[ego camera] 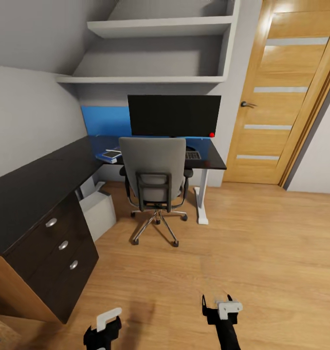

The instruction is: In the bedroom, organize the workspace by keeping the computer under the desk, ensuring the monitor is on the desk, placing the keyboard on the desk next to the monitor, placing the mouse on the desk next to the keyboard, moving the folder from the swivel chair onto the desk next to the mouse, stacking the notebook on top of the folder with the pen on top of the notebook, and positioning the swivel chair next to the desk.

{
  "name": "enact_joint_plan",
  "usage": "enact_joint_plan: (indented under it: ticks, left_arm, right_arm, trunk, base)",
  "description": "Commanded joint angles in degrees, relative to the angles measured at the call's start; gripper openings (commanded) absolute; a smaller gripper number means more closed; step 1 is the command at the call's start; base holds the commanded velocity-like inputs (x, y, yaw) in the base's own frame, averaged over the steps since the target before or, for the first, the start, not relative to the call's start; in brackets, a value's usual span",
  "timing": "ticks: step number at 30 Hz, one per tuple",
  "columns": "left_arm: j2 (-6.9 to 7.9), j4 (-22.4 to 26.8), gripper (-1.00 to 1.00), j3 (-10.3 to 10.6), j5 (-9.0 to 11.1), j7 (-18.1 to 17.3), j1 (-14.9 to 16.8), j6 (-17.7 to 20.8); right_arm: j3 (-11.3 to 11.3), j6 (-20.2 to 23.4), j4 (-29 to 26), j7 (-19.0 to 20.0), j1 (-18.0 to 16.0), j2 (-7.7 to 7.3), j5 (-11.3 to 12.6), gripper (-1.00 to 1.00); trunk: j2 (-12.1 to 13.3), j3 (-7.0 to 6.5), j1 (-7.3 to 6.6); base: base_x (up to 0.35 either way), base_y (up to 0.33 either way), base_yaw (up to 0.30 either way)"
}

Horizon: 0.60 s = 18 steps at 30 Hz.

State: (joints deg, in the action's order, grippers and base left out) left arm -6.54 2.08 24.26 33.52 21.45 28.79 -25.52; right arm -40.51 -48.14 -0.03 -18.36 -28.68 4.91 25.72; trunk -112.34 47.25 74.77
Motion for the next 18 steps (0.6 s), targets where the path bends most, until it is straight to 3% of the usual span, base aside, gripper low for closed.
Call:
enact_joint_plan:
  ticks: [1, 7, 14, 16, 18]
  left_arm:
    - [0.04, -0.2, 1.0, 0.68, 0.18, 0.29, -0.89, -0.51]
    - [0.25, -0.79, 1.0, 0.58, 0.2, 0.21, -6.04, -2.16]
    - [0.88, -0.92, 1.0, 0.6, 0.1, 0.14, -11.43, -7.67]
    - [1.26, -0.93, 1.0, 0.61, 0.08, 0.05, -13.13, -8.54]
    - [2.53, -0.93, 1.0, 0.65, -0.07, -1.09, -15.78, -10.3]
  right_arm:
    - [-0.7, -0.57, 0.31, -0.35, 0.33, -0.27, 0.09, 1.0]
    - [-0.71, -2.44, 1.13, -0.36, 4.33, -1.78, 0.13, 1.0]
    - [-0.71, -5.1, 1.37, -0.36, 7.46, -2.31, 0.12, 1.0]
    - [-0.68, -5.68, 1.41, -0.36, 8.29, -2.38, 0.12, 1.0]
    - [-0.63, -6.18, 1.43, -0.36, 9.97, -2.67, 1.7, 1.0]
  trunk:
    - [0.39, -0.15, -0.24]
    - [2.8, -1.22, -1.55]
    - [5.61, -2.48, -3.09]
    - [6.41, -2.84, -3.53]
    - [7.21, -3.2, -3.97]
  base:
    - [0.0, 0.0, 0.0]
    - [0.0, 0.0, 0.0]
    - [0.0, 0.0, 0.0]
    - [0.0, 0.0, 0.0]
    - [0.0, 0.0, 0.0]
